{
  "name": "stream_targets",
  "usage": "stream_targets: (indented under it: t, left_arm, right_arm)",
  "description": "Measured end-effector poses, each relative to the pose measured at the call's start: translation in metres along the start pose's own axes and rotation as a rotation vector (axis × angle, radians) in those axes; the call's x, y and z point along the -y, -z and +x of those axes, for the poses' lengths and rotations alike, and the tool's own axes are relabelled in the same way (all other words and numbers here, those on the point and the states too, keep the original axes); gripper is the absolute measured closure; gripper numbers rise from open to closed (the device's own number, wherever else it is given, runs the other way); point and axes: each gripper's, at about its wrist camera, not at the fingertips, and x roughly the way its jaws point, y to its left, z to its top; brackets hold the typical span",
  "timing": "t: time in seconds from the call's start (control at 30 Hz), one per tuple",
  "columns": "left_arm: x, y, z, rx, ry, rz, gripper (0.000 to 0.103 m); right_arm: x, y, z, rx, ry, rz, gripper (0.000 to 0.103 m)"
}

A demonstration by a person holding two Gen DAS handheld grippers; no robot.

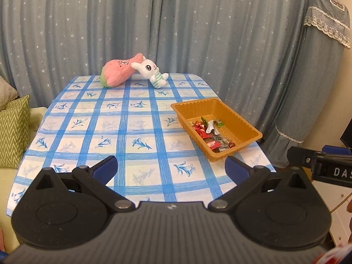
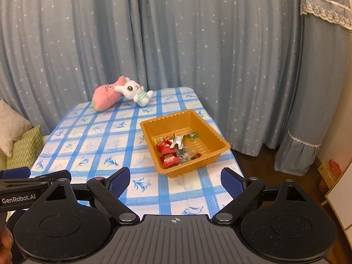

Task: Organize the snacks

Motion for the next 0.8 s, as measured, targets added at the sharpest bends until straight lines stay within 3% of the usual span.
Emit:
stream_targets:
  t: [0.8]
  left_arm:
    - [0.003,0.012,-0.001,-0.017,0.000,0.014,0.000]
  right_arm:
    - [-0.006,0.011,-0.003,-0.011,-0.004,-0.002,0.014]
